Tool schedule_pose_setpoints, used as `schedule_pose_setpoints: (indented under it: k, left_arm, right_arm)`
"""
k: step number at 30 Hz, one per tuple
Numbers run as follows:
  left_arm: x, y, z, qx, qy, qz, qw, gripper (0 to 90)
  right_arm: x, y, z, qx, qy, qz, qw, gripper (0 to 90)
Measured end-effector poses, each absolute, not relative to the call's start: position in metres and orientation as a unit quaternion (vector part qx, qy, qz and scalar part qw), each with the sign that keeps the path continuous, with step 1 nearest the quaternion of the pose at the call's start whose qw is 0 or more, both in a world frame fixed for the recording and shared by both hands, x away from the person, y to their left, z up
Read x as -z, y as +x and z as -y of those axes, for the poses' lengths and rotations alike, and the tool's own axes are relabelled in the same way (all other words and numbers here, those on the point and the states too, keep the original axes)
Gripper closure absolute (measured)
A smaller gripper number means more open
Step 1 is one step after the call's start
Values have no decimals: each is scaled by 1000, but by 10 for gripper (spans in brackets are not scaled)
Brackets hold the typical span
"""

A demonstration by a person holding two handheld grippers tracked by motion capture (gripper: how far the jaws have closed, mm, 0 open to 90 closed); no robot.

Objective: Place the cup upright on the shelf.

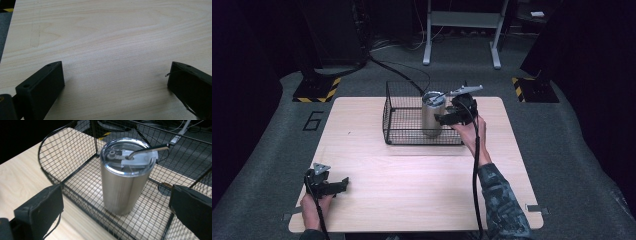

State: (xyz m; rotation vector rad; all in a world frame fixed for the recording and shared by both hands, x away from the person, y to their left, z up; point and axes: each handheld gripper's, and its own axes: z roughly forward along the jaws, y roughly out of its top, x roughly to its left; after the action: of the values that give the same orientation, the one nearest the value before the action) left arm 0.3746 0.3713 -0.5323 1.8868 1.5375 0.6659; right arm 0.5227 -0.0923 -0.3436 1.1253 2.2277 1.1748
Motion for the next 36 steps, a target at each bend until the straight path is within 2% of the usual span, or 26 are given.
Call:
schedule_pose_setpoints:
  k: [8, 17, 29, 36]
  left_arm:
    - [532, 375, -371, -250, 712, -581, 304, 7]
    - [532, 374, -371, -251, 712, -581, 304, 8]
    - [532, 374, -371, -252, 712, -581, 304, 8]
    - [532, 374, -371, -252, 712, -581, 303, 8]
  right_arm:
    - [339, 483, 113, -423, 380, -796, 205, 0]
    - [349, 449, 132, -421, 376, -796, 219, 0]
    - [389, 406, 175, -408, 407, -785, 228, 0]
    - [427, 386, 204, -396, 442, -773, 225, 0]
